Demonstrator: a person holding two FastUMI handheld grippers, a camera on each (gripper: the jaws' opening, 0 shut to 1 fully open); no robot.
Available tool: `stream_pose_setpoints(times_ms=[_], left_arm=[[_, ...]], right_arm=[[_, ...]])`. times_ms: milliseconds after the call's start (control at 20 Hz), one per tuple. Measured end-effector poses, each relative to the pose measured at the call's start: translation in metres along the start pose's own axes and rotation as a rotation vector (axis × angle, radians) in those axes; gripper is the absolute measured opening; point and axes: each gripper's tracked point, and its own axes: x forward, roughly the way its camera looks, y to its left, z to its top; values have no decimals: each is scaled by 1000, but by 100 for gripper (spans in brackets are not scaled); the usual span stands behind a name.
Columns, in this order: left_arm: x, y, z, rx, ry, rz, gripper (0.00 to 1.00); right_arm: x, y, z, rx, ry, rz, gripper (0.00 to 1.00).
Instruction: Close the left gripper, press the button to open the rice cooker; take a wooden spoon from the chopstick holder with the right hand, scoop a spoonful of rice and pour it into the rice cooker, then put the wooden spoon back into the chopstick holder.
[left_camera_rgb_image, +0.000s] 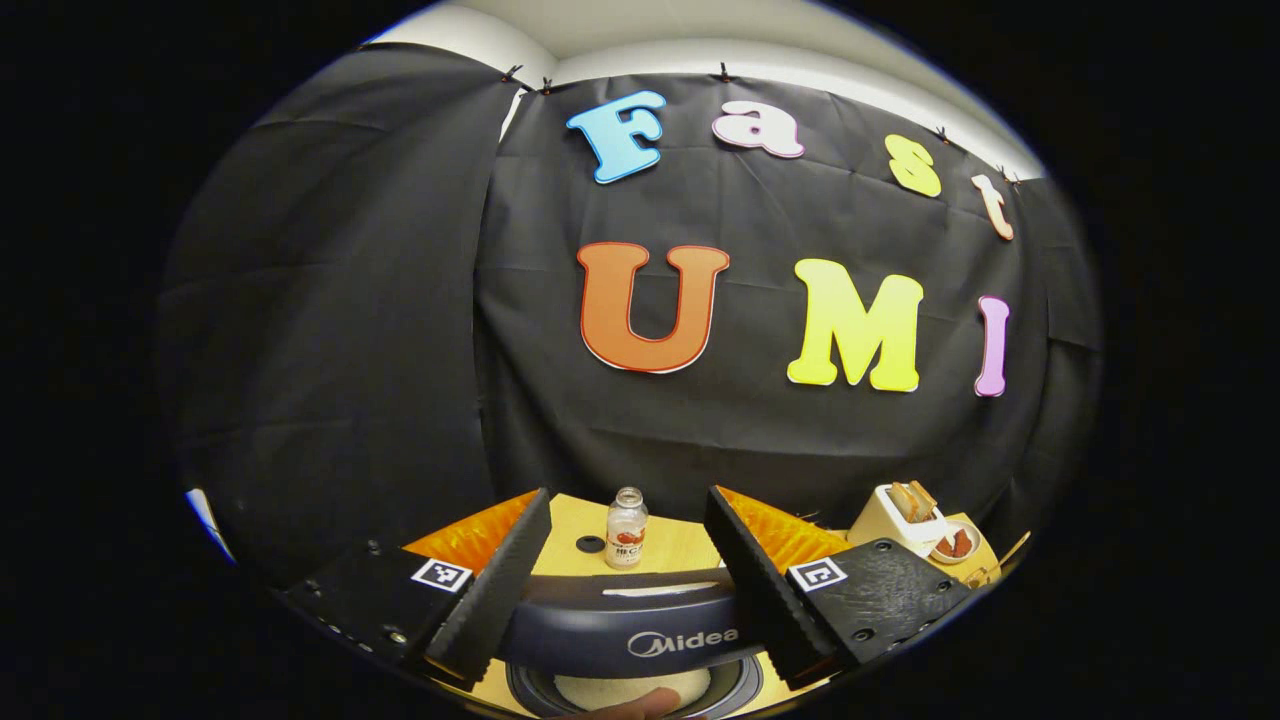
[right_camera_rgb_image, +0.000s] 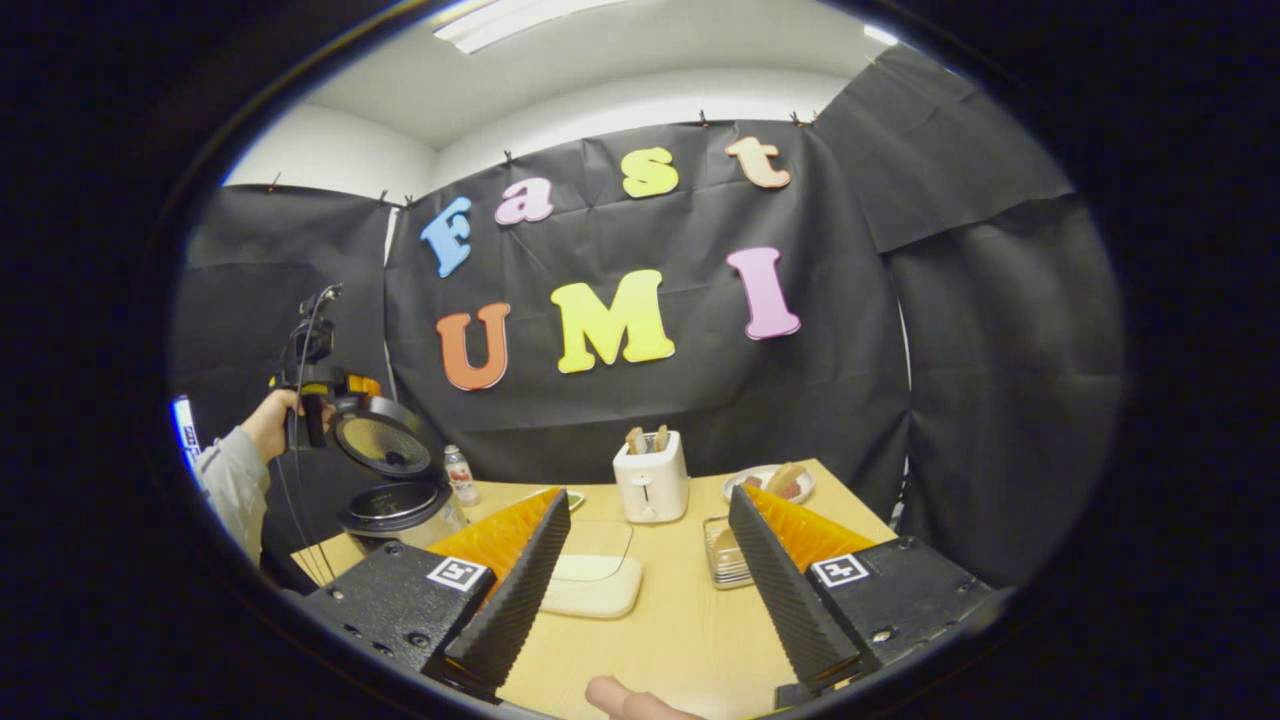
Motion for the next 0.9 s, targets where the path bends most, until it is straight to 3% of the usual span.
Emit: stream_pose_setpoints(times_ms=[200, 300, 350, 400, 450, 500, 750, 900], left_arm=[[-21, -4, -29, -13, 21, -16, 100], [-30, -8, -46, -6, 46, -25, 98], [-34, -9, -52, 14, 53, -30, 96], [-37, -8, -57, 23, 56, -33, 100], [-39, -9, -61, 16, 64, -37, 100], [-39, -10, -66, 20, 65, -38, 96], [-47, -10, -93, 30, 87, -32, 96], [-48, -11, -114, 30, 115, -17, 96]], right_arm=[[-23, 13, 6, -13, -33, 13, 96], [-36, 22, 10, -45, -55, 20, 100], [-43, 27, 14, -58, -67, 24, 96], [-49, 29, 18, -68, -78, 22, 100], [-53, 29, 21, -75, -89, 17, 96], [-57, 30, 23, -77, -95, 12, 100], [-68, 41, 27, -94, -97, 13, 96], [-69, 46, 25, -97, -86, 20, 100]])
